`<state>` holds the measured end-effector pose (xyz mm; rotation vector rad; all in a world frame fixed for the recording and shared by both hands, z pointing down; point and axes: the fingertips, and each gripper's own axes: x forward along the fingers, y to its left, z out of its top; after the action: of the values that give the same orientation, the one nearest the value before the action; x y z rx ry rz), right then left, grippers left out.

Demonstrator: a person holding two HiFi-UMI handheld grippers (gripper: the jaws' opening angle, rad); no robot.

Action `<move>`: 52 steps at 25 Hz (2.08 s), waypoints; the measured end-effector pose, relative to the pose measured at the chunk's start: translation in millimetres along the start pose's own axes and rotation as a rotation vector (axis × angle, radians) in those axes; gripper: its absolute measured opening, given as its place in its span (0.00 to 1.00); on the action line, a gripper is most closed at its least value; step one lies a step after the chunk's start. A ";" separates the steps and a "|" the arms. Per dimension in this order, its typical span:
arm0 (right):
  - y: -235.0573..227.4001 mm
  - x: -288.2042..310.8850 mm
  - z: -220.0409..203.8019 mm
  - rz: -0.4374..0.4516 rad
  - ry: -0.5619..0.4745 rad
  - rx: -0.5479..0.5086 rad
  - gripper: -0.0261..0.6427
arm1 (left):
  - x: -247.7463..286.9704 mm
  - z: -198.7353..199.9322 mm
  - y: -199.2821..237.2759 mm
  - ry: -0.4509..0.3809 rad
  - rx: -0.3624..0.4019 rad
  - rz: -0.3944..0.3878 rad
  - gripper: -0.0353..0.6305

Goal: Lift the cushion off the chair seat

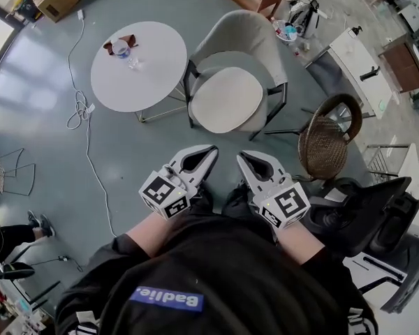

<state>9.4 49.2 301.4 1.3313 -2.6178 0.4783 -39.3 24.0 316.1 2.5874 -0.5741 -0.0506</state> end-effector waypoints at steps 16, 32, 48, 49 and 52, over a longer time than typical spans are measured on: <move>-89.5 23.8 -66.2 0.092 0.100 0.047 0.08 | 51.1 -80.5 67.3 0.022 -0.115 0.206 0.08; -140.7 60.7 -143.3 0.112 0.198 0.057 0.08 | 83.5 -187.1 154.7 0.063 -0.283 0.273 0.21; -133.0 80.6 -223.4 0.175 0.318 0.074 0.08 | 81.9 -311.0 232.6 0.112 -0.429 0.374 0.25; -132.2 79.5 -227.9 0.178 0.326 0.073 0.08 | 81.4 -319.1 237.1 0.117 -0.436 0.380 0.25; -133.4 75.9 -243.7 0.178 0.354 0.077 0.08 | 80.6 -344.0 250.5 0.126 -0.475 0.401 0.26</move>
<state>73.2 4.8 578.7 0.9324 -2.4486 0.7707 -16.1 -52.0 741.8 1.9680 -0.9000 0.0980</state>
